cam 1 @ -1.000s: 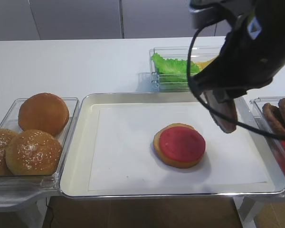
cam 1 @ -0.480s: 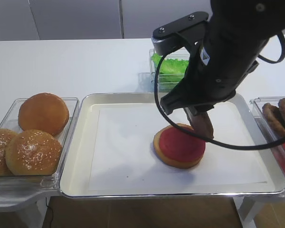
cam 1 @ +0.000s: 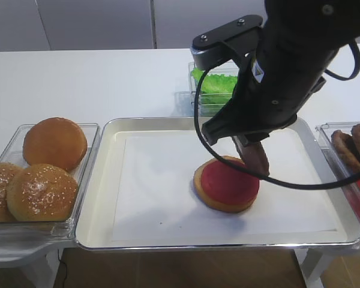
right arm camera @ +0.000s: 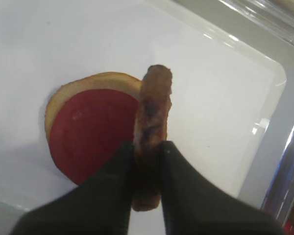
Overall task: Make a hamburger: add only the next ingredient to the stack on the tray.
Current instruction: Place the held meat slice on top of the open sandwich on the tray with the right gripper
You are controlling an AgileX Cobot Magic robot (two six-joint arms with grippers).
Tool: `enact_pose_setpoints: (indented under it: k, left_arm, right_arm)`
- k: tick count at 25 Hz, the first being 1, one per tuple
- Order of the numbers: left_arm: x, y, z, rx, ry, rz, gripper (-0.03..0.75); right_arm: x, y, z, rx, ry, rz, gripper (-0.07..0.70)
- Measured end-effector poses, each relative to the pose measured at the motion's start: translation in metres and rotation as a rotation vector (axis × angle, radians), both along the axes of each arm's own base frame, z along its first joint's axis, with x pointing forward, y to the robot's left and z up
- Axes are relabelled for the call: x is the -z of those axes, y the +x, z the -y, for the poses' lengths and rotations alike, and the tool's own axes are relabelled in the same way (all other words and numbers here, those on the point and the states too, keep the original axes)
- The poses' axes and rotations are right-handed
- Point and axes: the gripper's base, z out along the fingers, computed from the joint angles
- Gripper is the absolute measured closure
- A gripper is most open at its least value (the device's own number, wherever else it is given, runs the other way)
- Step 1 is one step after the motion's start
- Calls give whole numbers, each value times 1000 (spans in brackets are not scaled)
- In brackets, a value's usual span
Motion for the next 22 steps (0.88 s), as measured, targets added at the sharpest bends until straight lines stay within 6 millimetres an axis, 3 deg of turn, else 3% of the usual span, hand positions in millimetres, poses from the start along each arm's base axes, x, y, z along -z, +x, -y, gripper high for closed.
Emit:
enact_pose_setpoints:
  k: [6, 22]
  left_arm:
    - [0, 0, 0, 0, 0, 0, 346]
    - [0, 0, 0, 0, 0, 0, 346]
  right_arm:
    - [0, 0, 0, 1, 0, -2, 498]
    - [1, -3, -1, 16, 23, -41, 265]
